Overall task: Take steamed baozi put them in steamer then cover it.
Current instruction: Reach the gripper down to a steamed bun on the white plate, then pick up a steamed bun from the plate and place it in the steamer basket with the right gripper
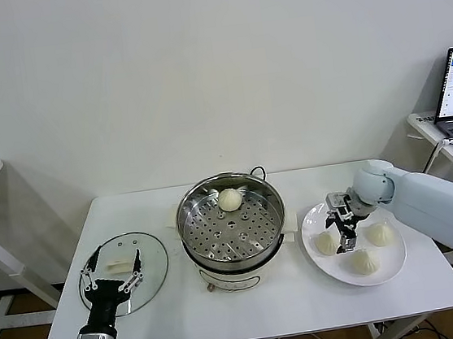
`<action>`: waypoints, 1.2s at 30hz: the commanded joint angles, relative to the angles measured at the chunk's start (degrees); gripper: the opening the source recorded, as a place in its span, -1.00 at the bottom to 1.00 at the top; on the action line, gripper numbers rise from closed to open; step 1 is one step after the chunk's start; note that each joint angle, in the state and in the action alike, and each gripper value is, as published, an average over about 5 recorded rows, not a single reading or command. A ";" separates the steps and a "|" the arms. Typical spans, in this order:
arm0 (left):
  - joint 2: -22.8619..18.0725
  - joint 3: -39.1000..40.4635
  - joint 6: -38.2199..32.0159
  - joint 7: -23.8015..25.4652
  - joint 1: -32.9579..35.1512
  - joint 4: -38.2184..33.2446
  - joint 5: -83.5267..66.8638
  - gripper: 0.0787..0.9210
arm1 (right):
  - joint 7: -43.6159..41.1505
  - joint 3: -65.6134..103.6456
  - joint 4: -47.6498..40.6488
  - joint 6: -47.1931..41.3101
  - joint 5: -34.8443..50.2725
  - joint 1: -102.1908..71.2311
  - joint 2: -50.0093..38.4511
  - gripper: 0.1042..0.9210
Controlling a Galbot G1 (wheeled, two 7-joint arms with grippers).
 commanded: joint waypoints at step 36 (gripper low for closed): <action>-0.21 0.10 0.03 -0.19 0.10 -0.45 0.20 0.77 | -1.87 -3.44 6.02 -2.25 6.11 7.53 -5.34 0.45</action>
